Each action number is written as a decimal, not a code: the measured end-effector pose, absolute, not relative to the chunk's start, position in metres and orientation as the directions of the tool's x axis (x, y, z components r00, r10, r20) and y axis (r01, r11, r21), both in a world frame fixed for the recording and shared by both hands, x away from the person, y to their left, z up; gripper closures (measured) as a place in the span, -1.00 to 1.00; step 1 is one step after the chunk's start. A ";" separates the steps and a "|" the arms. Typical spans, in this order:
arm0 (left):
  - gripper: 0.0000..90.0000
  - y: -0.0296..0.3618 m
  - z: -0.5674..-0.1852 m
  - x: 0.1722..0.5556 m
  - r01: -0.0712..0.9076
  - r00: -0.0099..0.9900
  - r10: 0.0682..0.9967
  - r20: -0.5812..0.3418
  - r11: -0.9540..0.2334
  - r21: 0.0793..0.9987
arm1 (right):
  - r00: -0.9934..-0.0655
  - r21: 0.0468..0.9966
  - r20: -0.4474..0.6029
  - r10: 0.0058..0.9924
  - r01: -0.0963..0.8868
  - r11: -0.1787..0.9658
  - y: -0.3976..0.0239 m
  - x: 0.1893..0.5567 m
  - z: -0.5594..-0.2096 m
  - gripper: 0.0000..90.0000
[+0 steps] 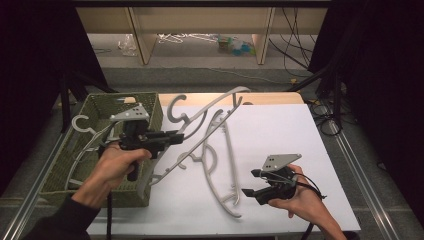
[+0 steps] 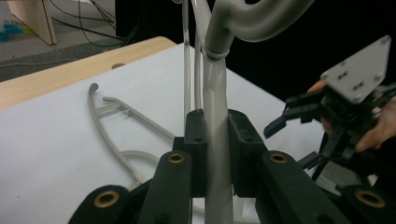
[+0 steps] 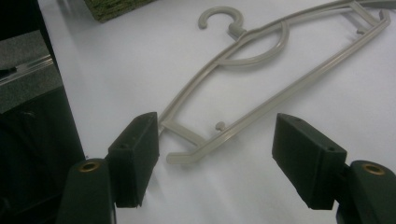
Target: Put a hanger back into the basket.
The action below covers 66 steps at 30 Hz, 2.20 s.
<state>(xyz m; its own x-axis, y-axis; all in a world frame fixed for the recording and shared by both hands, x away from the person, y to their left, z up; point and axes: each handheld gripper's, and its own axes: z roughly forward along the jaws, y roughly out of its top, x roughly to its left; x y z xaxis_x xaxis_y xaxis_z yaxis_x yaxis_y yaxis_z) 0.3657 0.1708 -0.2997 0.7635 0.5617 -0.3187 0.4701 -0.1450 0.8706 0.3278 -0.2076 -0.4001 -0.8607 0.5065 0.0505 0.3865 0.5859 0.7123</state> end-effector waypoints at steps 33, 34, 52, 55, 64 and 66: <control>0.76 0.340 -0.287 0.383 0.444 0.561 0.788 -0.254 -0.028 0.896 | -0.854 0.704 0.057 0.518 0.402 0.586 -0.208 0.330 -0.406 -0.39; 0.76 0.344 -0.290 0.383 0.448 0.559 0.788 -0.257 -0.026 0.894 | -0.852 0.700 0.060 0.520 0.407 0.586 -0.208 0.329 -0.406 -0.39; 0.76 0.392 -0.318 0.404 0.523 0.523 0.817 -0.244 -0.081 0.848 | -0.854 0.689 0.065 0.517 0.413 0.596 -0.208 0.330 -0.407 -0.39; 0.76 0.398 -0.322 0.405 0.531 0.519 0.820 -0.241 -0.088 0.843 | -0.856 0.686 0.067 0.513 0.413 0.599 -0.209 0.330 -0.408 -0.39; 0.75 0.402 -0.340 0.408 0.561 0.547 0.798 -0.251 -0.127 0.818 | -0.856 0.686 0.068 0.512 0.413 0.599 -0.209 0.330 -0.407 -0.39; 0.75 0.400 -0.342 0.408 0.561 0.561 0.787 -0.256 -0.133 0.817 | -0.853 0.681 0.071 0.517 0.421 0.600 -0.209 0.330 -0.407 -0.39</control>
